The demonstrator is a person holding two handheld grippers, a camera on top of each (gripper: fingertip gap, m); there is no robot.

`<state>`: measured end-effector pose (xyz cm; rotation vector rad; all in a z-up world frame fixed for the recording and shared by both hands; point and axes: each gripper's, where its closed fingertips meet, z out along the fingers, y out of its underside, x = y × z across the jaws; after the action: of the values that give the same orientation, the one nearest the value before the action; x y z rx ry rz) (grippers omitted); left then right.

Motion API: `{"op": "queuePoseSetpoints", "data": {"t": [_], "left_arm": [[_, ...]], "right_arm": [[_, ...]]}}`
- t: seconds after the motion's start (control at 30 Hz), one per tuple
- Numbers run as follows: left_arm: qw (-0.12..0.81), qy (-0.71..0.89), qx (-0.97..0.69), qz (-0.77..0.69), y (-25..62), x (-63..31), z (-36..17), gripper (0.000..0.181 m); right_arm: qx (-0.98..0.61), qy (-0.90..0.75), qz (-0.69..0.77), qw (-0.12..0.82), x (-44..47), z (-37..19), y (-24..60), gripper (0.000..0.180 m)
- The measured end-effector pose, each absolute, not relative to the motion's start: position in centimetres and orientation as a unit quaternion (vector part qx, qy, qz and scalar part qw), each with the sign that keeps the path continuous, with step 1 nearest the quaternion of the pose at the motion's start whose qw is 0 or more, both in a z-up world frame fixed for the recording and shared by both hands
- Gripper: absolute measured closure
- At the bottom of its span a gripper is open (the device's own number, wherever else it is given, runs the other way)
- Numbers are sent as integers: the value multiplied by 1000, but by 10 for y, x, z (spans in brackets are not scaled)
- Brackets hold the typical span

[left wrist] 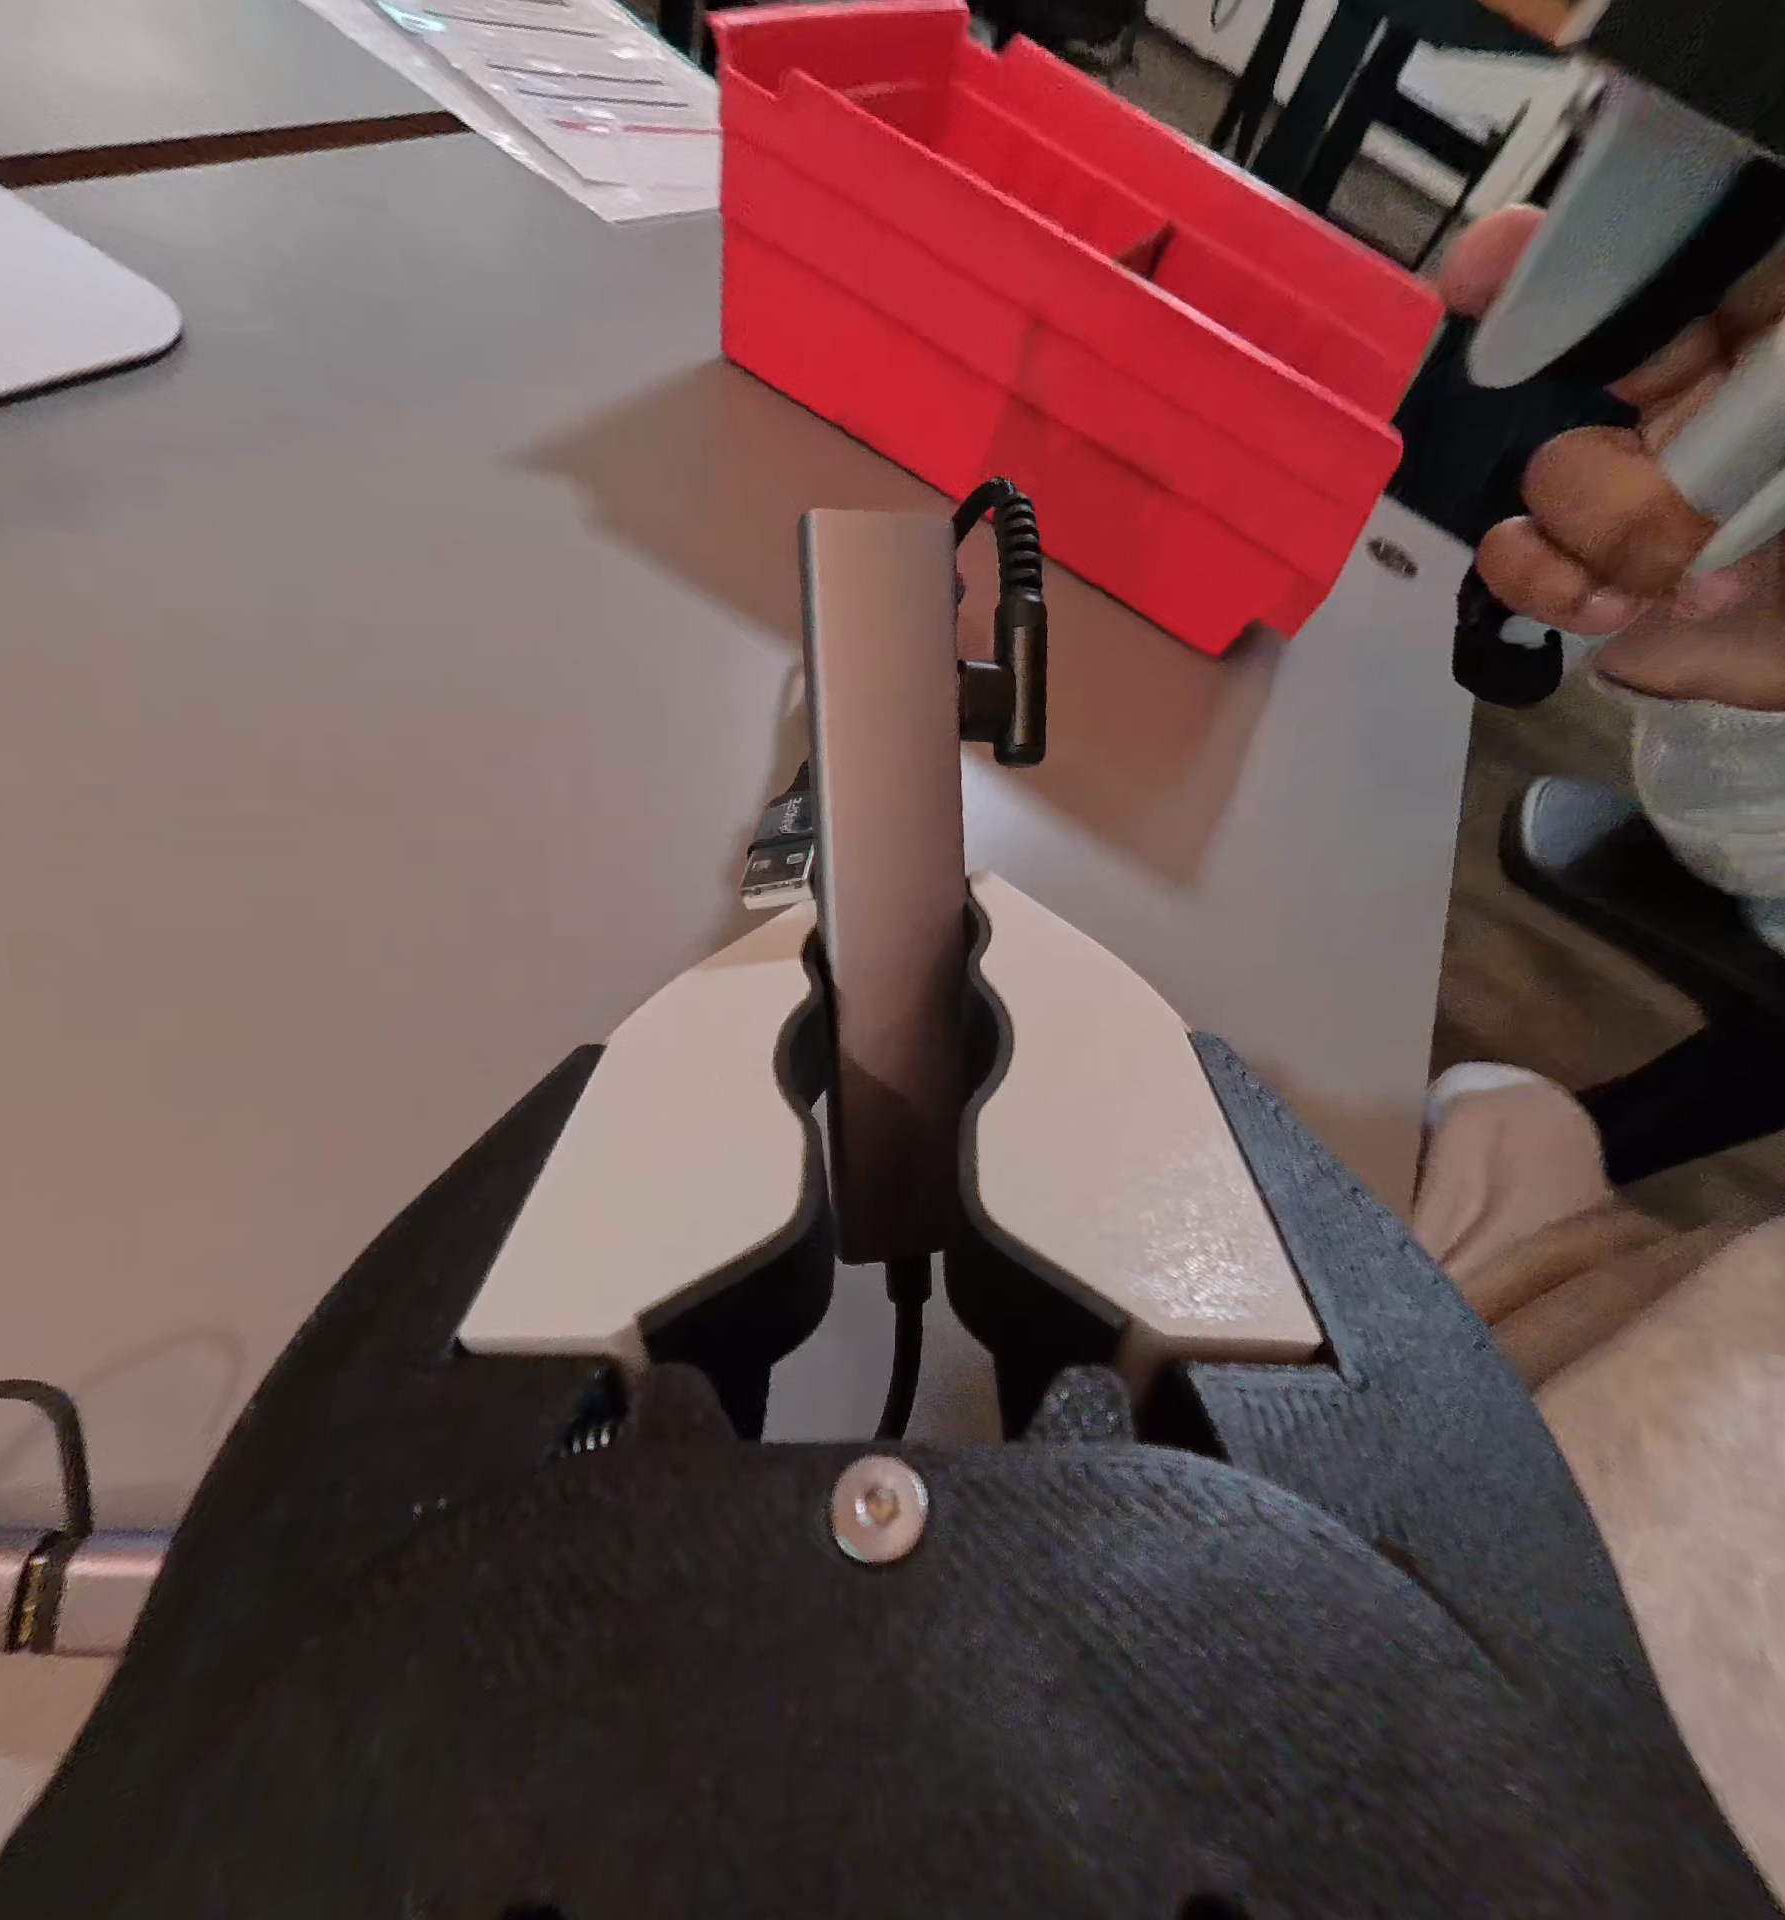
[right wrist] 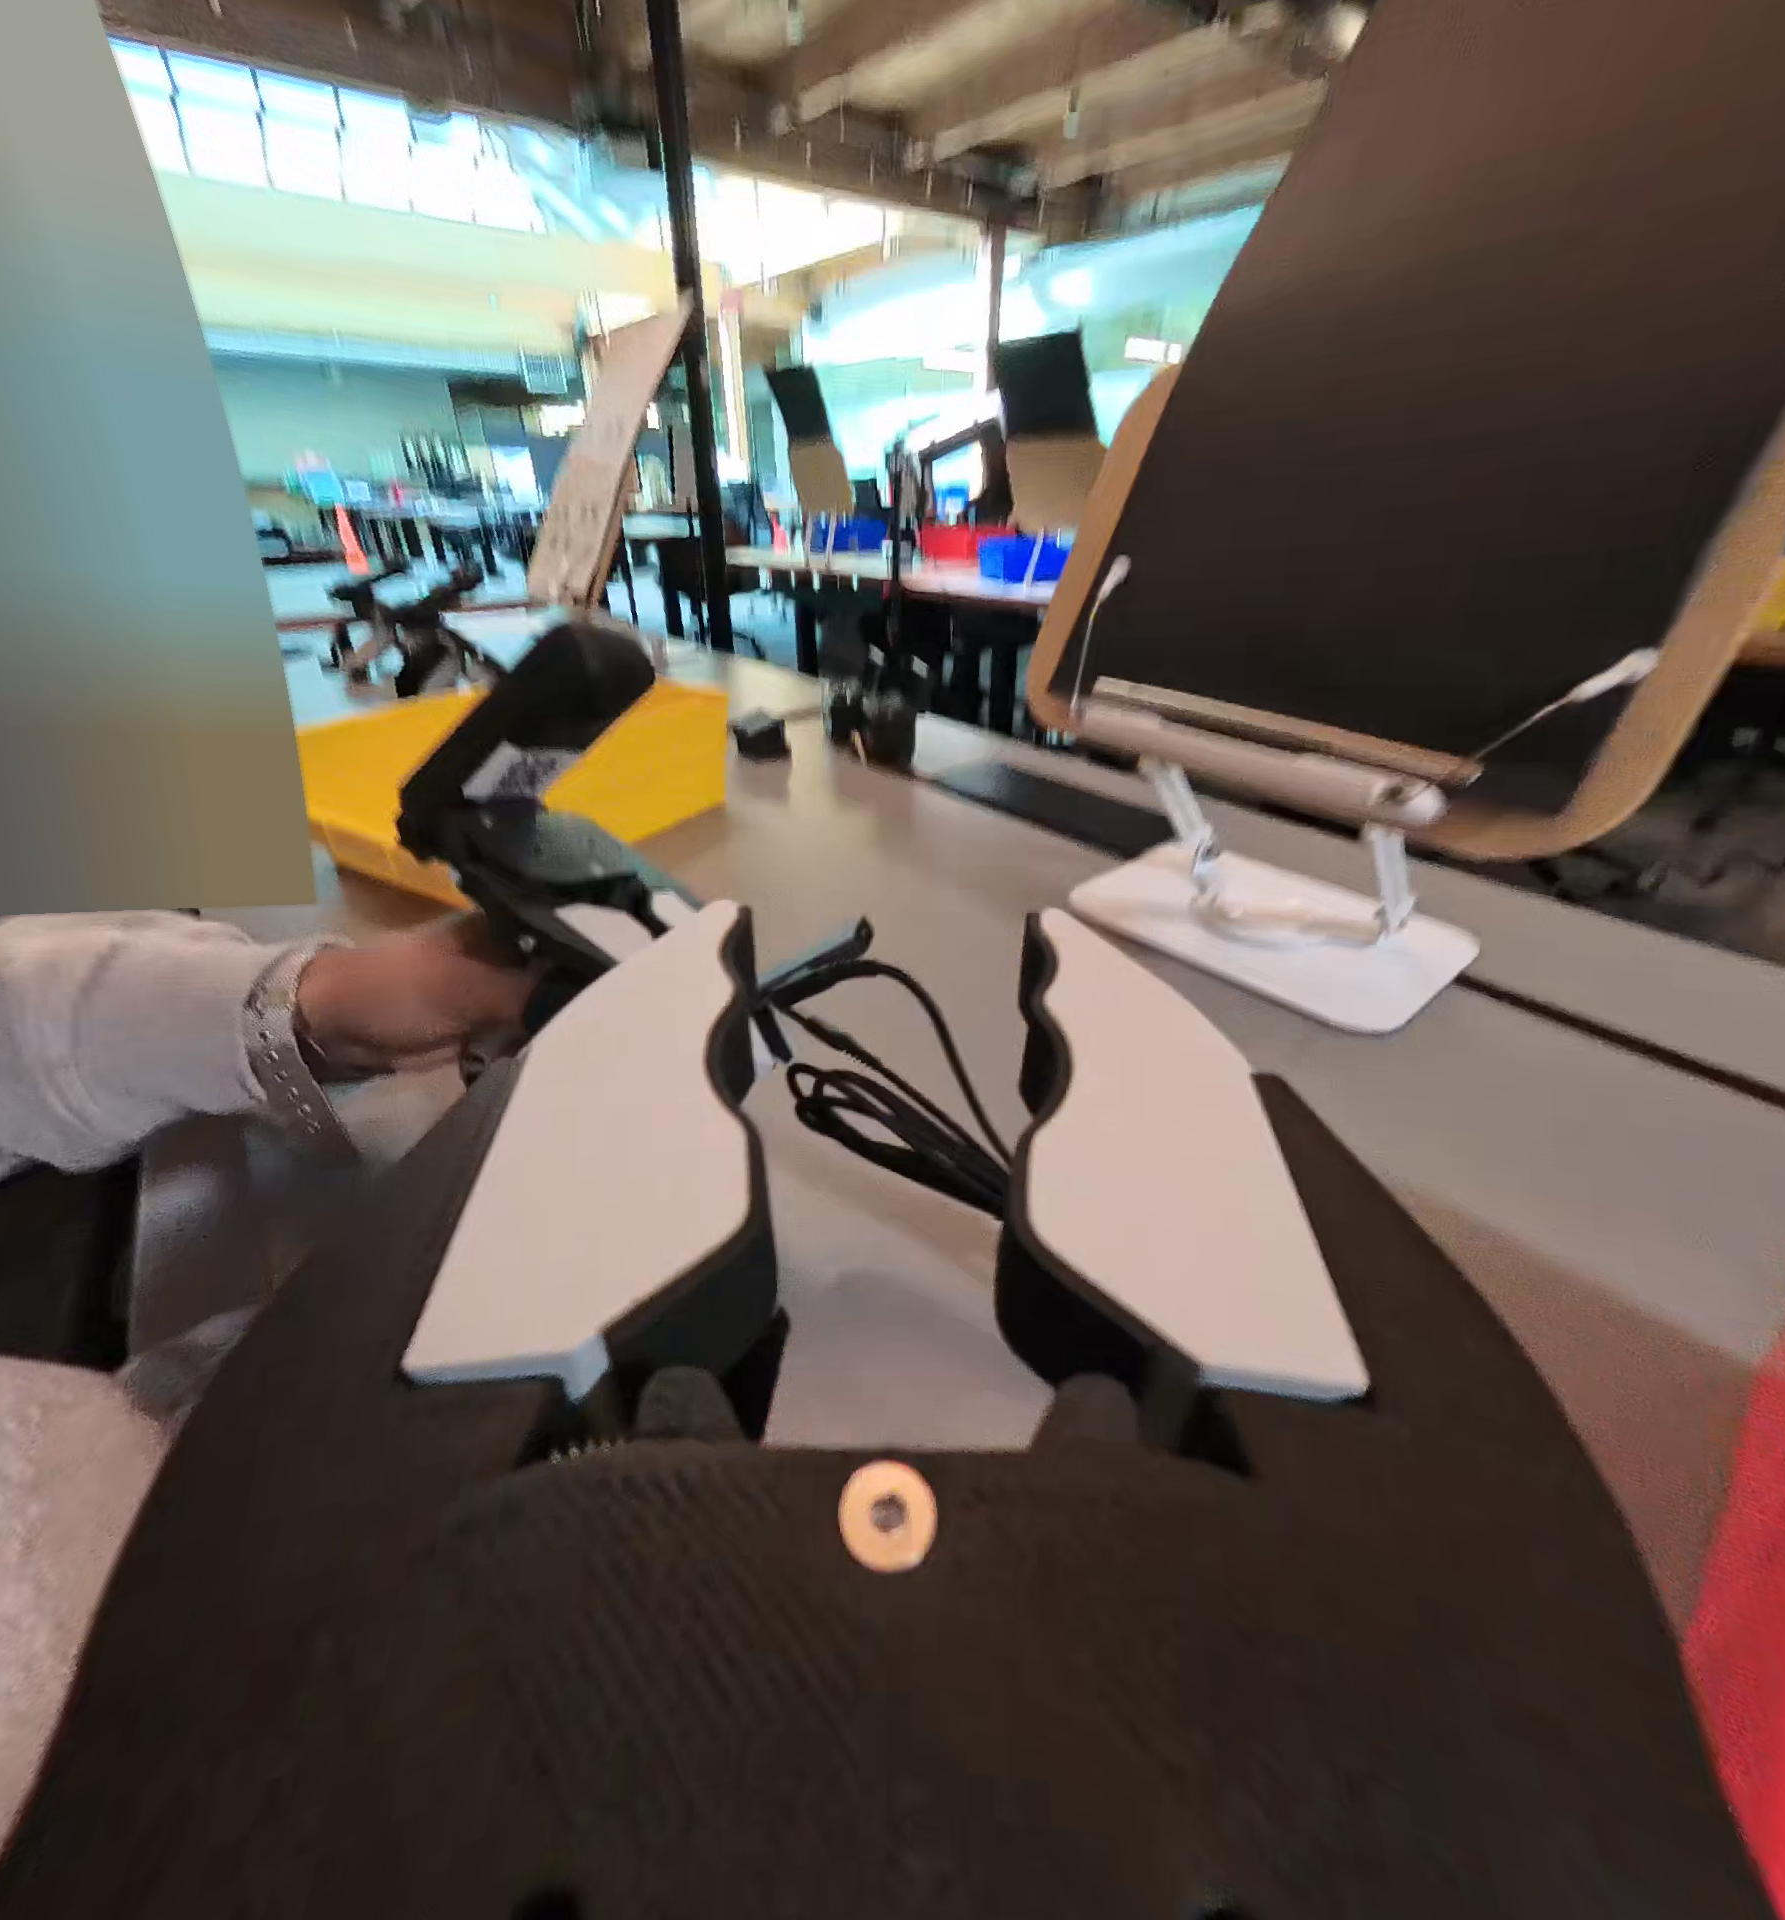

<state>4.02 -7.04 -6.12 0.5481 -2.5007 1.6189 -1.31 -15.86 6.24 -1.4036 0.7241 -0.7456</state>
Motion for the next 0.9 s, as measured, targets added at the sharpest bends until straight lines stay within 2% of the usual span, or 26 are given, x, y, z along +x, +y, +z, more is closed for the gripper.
{"op": "queuePoseSetpoints", "data": {"t": [0.13, 0.23, 0.3, 0.37, 0.43, 0.53, 0.6, 0.67, 0.83, 0.9], "left_arm": [[-6, -834, 138, 534, -79, 25, -62, 158], [-7, -833, 117, 540, -86, 8, -62, 158], [-4, -845, 99, 525, -88, -3, -70, 159], [-15, -852, 88, 516, -88, -6, -76, 158], [1, -854, 88, 513, -88, -7, -78, 159], [30, -851, 98, 515, -89, -9, -84, 156], [27, -849, 106, 517, -90, -5, -85, 141], [40, -855, 90, 510, -90, -10, -87, 155], [-5, -864, 81, 496, -87, -1, -90, 155], [8, -865, 97, 491, -87, 2, -89, 155]], "right_arm": [[-619, 411, -279, 608, 1, 10, -128, 139], [-580, 480, -182, 633, 0, -29, -109, 146], [-535, 491, -87, 682, -6, -29, -95, 152], [-507, 498, -29, 703, -6, -25, -92, 149], [-519, 503, -21, 691, -5, -35, -95, 170], [-522, 503, -1, 688, -6, -40, -92, 171], [-548, 494, 8, 675, -10, -45, -82, 171], [-557, 489, -3, 671, -10, -46, -78, 171], [-583, 487, 1, 650, -10, -53, -77, 171], [-585, 493, -5, 644, -9, -53, -77, 171]]}}
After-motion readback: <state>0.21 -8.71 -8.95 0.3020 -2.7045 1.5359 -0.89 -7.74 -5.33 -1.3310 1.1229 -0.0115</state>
